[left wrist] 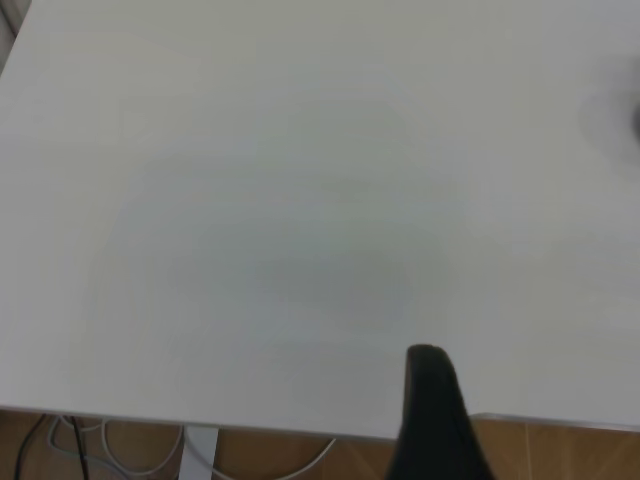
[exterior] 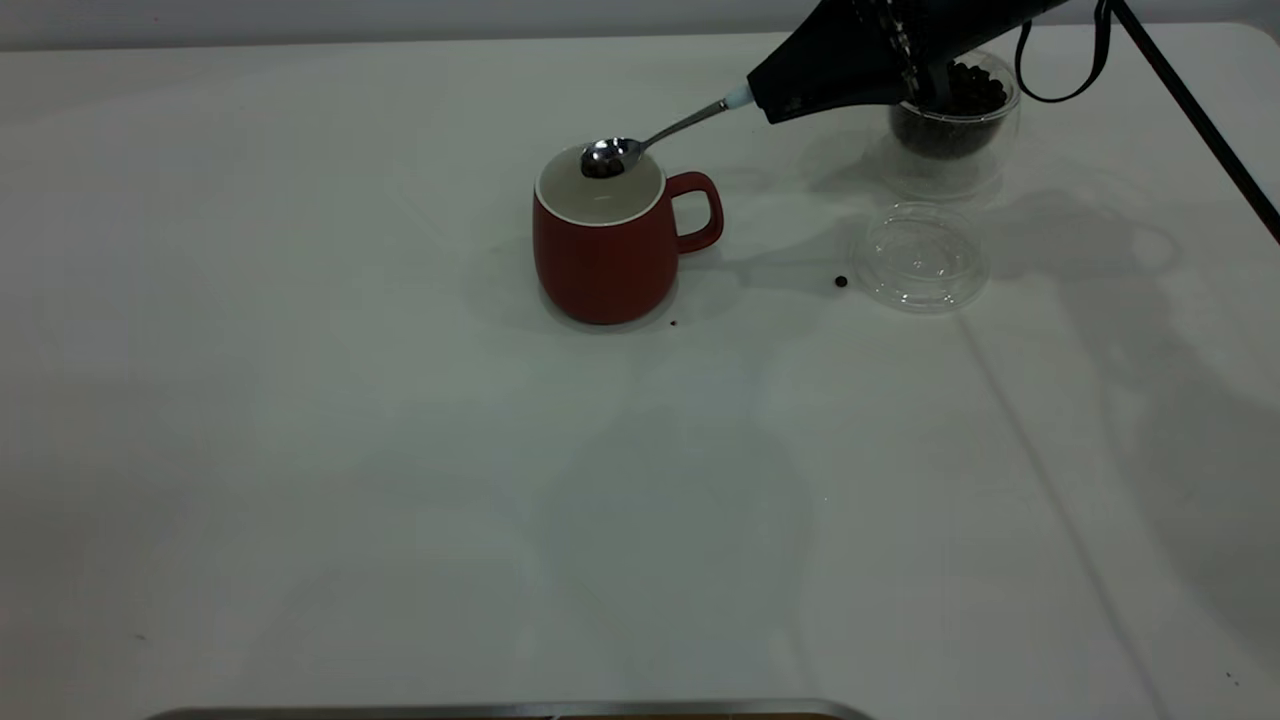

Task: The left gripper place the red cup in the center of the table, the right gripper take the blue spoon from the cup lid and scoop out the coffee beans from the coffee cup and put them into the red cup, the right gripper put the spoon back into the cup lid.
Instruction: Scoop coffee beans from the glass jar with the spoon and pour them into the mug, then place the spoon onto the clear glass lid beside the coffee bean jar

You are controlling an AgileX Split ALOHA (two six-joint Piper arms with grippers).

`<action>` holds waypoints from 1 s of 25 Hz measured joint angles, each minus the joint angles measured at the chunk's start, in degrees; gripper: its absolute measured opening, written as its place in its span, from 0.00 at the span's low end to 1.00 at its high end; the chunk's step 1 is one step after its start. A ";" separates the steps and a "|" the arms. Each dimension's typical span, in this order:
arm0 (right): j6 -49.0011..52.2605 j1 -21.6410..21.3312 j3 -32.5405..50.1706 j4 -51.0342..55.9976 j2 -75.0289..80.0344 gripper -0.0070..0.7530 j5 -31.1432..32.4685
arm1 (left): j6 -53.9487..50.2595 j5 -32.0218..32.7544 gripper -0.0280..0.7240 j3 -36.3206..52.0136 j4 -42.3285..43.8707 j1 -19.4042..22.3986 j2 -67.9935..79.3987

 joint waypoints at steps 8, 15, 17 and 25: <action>-18.53 0.00 0.00 -0.22 -1.62 0.14 0.00 | 0.00 0.00 0.78 0.00 0.00 0.00 0.00; -21.35 0.00 0.00 -0.73 -3.55 0.14 -0.41 | 0.00 0.00 0.78 0.00 0.00 0.00 0.00; -21.35 0.00 0.00 -1.95 -3.55 0.14 -0.75 | 0.00 0.00 0.78 0.00 0.00 0.00 0.00; -11.10 -0.75 0.00 -5.87 -3.99 0.14 0.22 | 0.05 0.00 0.78 0.00 0.00 0.00 0.00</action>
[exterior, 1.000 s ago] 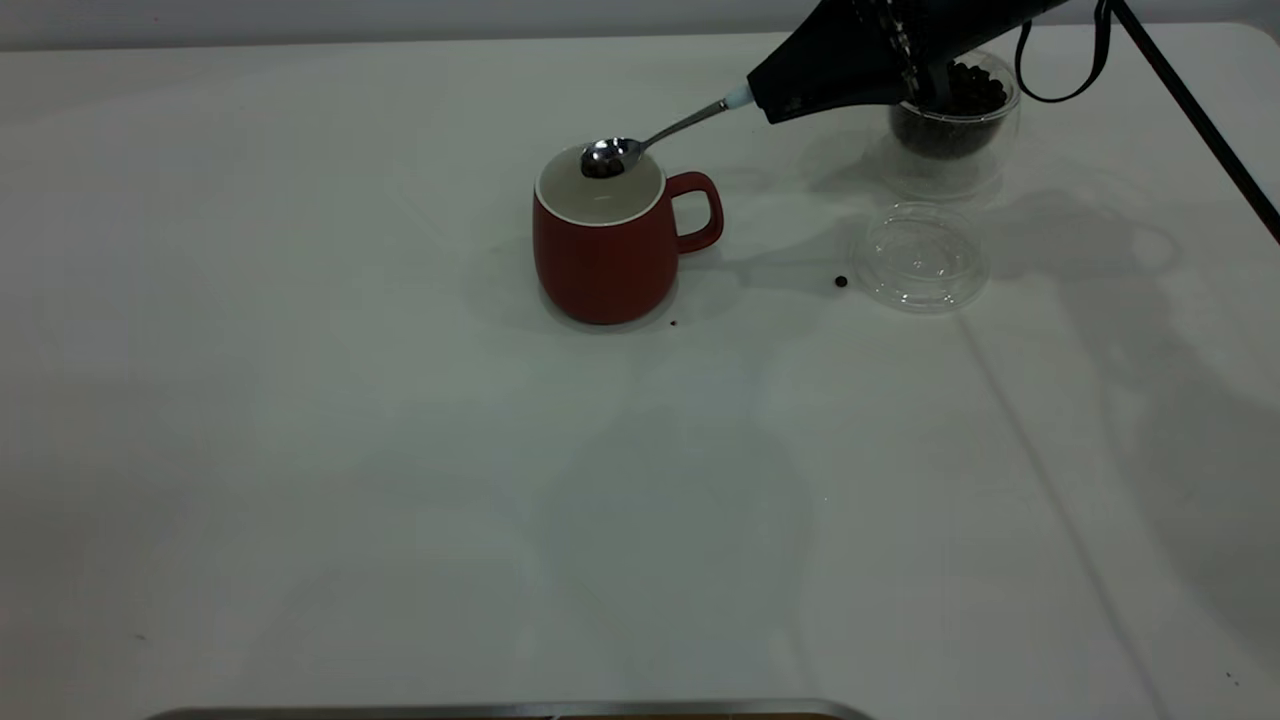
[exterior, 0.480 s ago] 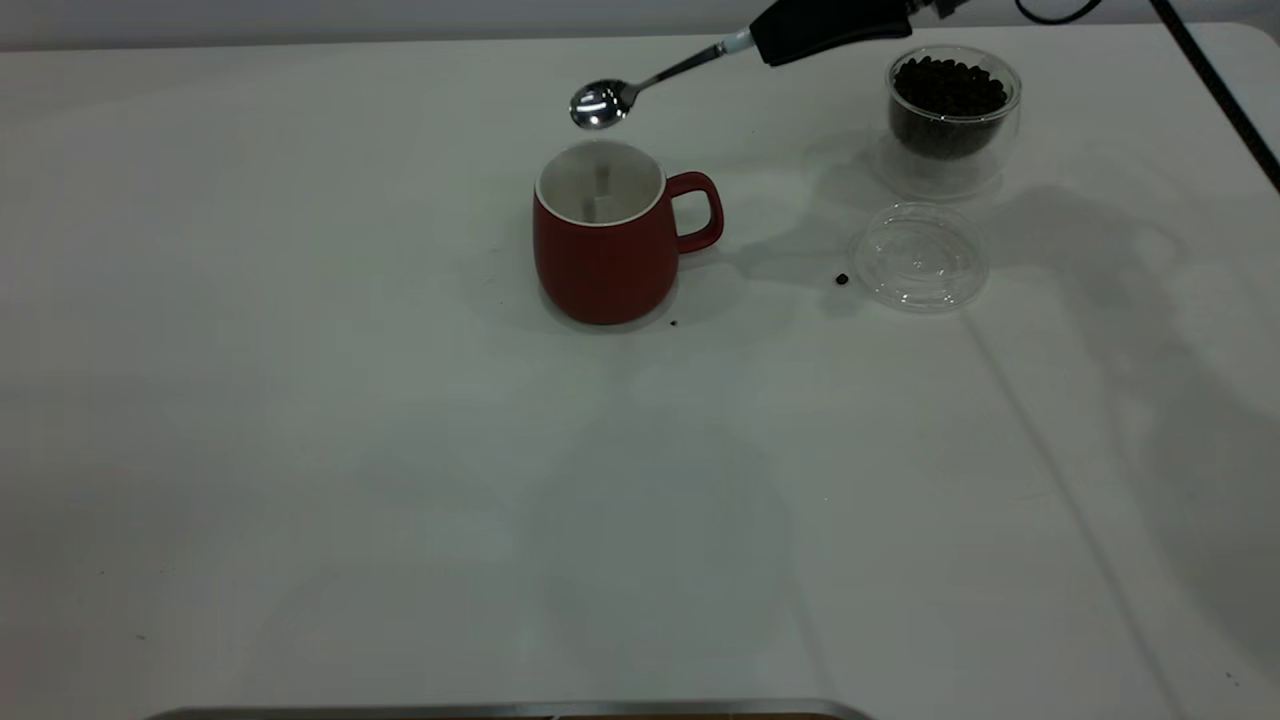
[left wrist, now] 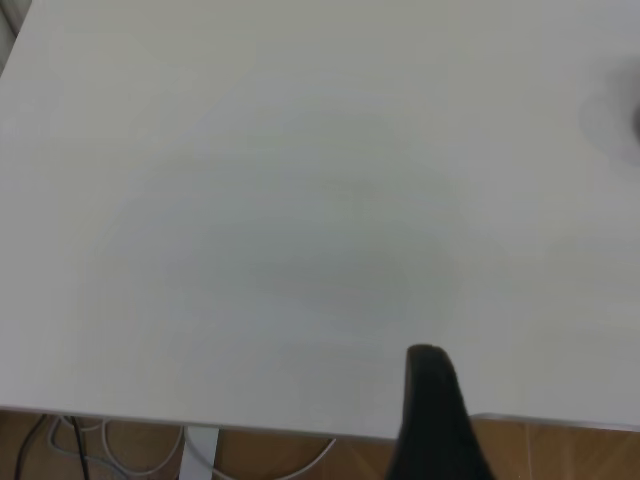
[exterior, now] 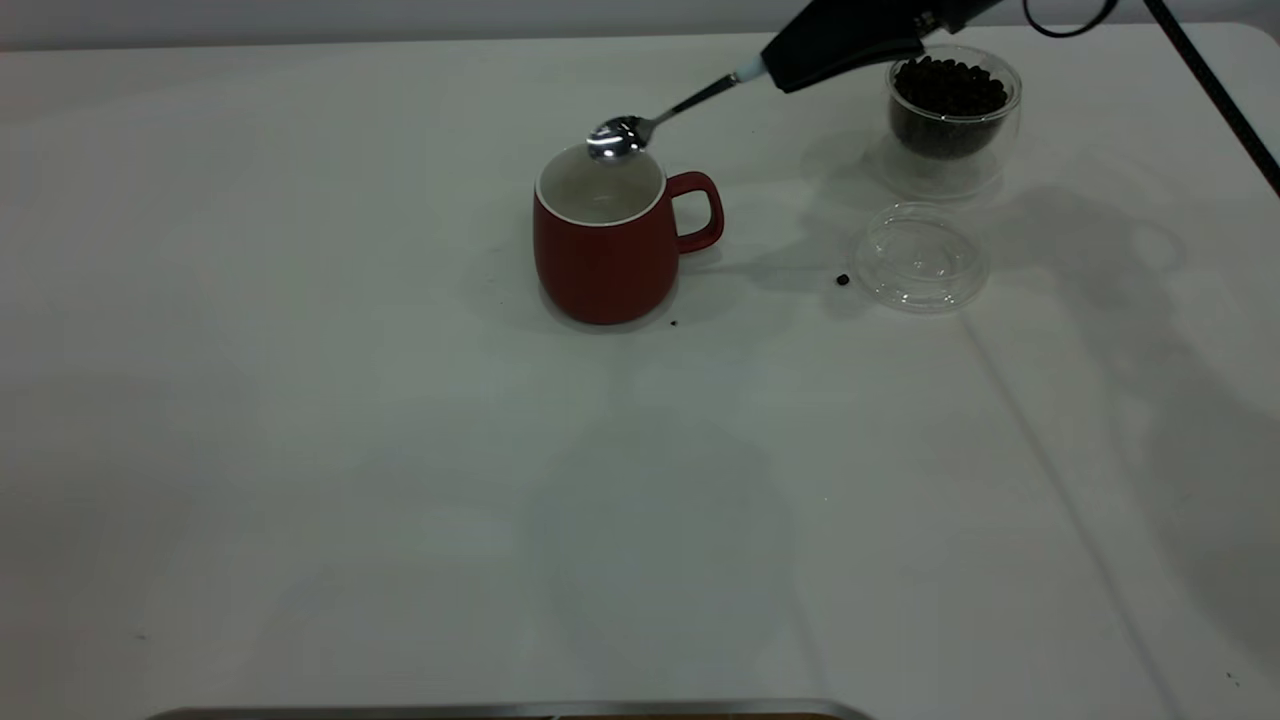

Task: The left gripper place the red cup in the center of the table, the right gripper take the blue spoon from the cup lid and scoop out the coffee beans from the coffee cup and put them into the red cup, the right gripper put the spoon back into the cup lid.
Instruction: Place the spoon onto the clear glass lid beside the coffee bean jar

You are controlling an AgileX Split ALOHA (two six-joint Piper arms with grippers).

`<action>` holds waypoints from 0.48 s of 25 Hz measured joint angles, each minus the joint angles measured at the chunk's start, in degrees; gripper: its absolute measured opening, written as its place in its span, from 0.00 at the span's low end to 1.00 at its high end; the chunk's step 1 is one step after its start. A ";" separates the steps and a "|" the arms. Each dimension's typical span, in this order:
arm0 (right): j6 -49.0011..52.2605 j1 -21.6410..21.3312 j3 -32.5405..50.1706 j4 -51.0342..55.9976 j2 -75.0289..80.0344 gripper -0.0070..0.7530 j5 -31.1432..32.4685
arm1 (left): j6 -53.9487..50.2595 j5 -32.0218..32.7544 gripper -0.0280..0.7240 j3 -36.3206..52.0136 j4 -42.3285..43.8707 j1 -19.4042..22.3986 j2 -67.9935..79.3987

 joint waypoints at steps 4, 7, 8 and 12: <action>9.87 -2.99 0.06 -6.29 -3.89 0.14 0.00 | 0.00 0.00 0.78 0.00 0.00 0.00 0.00; 15.30 -6.07 0.06 -9.06 -8.09 0.14 0.58 | 0.00 0.00 0.78 0.00 0.00 0.00 0.00; 16.88 -7.21 0.06 -9.14 -9.34 0.14 0.74 | 0.00 0.00 0.78 0.00 0.00 0.00 0.00; 22.21 -11.01 0.71 -7.31 -12.68 0.14 0.98 | 0.00 0.00 0.78 0.00 0.00 0.00 0.00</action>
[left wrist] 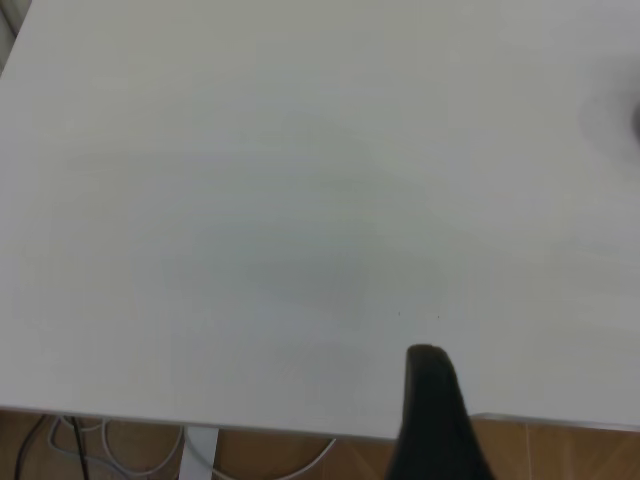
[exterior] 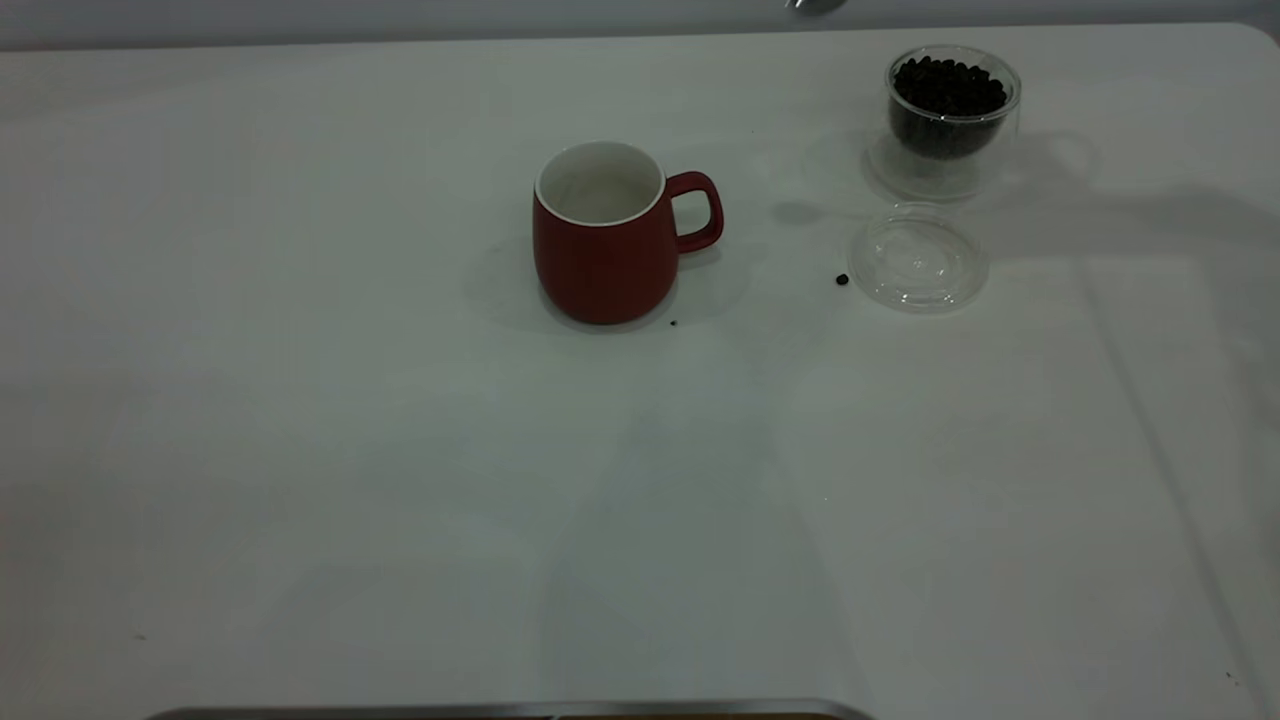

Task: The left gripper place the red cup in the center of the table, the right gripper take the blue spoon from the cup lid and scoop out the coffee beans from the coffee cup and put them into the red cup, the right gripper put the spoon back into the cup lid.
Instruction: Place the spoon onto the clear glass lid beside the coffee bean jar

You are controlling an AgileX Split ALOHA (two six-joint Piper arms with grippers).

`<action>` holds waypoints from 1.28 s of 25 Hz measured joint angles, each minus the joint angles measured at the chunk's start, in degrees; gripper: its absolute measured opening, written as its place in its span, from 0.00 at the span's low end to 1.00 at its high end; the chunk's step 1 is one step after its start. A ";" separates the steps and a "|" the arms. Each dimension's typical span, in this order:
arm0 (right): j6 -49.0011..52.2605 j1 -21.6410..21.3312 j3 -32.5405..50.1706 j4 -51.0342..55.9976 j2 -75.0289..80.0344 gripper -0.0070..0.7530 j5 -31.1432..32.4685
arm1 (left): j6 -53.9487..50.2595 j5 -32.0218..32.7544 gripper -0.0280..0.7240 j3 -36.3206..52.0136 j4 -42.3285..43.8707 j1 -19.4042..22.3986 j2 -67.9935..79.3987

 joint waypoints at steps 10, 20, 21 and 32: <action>0.52 -2.05 17.46 4.31 -15.98 0.14 -1.57 | 0.00 0.00 0.78 0.00 0.00 0.00 0.00; -24.20 -2.18 53.56 41.30 -18.50 0.14 -23.13 | -0.05 0.00 0.78 0.00 0.00 0.00 0.00; -25.90 -2.34 54.03 42.81 -16.83 0.14 -23.20 | -0.05 0.00 0.78 0.00 0.00 0.00 0.00; -27.56 -6.37 52.55 46.23 -2.30 0.14 -23.44 | -0.05 0.00 0.78 0.00 0.00 0.00 0.00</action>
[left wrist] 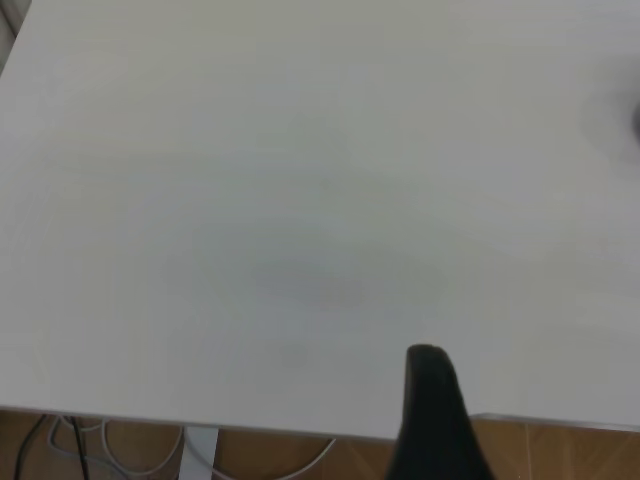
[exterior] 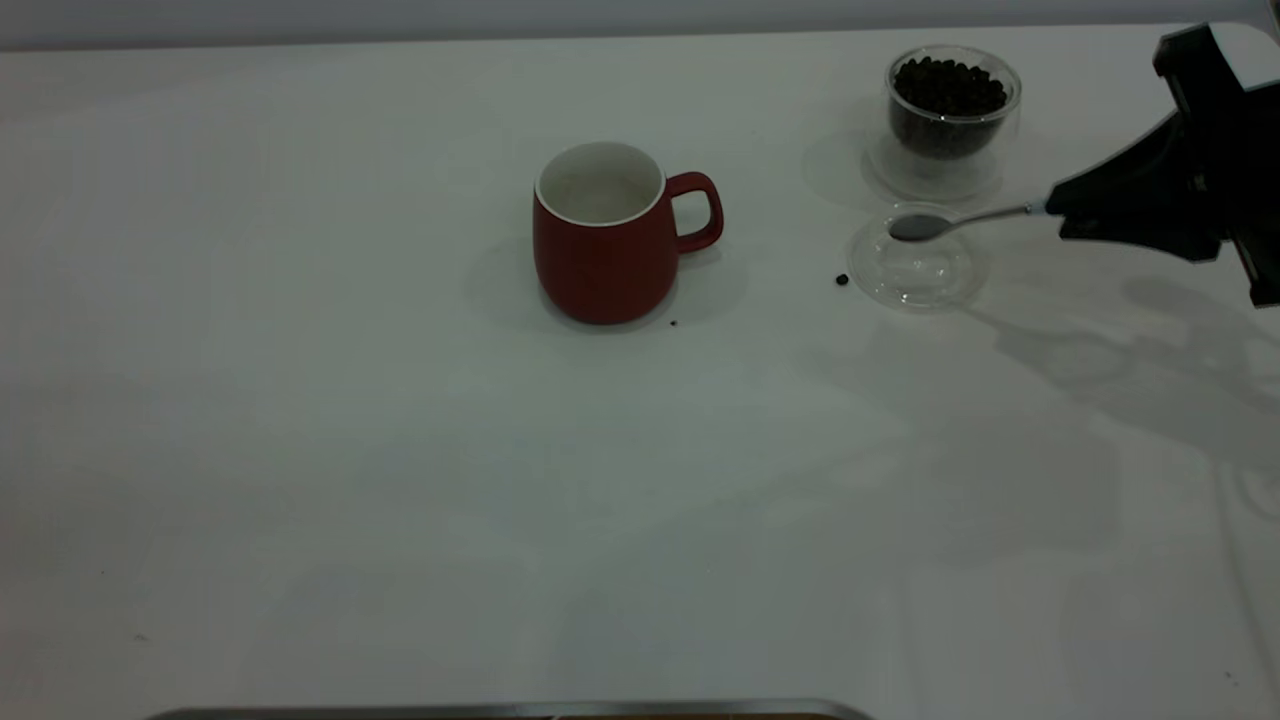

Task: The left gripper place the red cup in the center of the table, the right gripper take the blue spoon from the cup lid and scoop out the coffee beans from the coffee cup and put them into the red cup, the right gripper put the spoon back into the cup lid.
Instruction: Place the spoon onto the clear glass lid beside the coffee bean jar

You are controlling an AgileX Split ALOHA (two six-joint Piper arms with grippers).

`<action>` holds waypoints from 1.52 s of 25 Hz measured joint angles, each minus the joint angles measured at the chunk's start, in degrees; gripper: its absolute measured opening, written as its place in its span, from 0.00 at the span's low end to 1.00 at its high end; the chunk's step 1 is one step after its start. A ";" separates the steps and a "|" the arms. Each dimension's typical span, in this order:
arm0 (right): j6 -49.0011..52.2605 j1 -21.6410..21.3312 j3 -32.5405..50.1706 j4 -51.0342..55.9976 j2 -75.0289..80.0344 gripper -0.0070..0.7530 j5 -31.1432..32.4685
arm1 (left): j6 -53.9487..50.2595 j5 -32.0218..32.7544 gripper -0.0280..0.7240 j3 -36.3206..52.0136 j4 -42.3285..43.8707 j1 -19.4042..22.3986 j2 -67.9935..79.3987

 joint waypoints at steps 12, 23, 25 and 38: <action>7.42 -0.51 -6.71 0.25 9.50 0.14 2.96 | 0.00 0.00 0.78 0.00 0.00 0.00 0.00; 5.01 -0.55 -10.96 0.74 16.25 0.14 8.21 | 0.05 0.00 0.78 0.00 0.00 0.00 0.00; 4.26 -0.63 -11.13 0.85 17.22 0.14 9.05 | 0.05 0.00 0.78 0.00 0.00 0.00 0.00; 3.82 -0.82 -11.30 0.91 20.21 0.14 11.86 | 0.05 0.00 0.78 0.00 0.00 0.00 0.00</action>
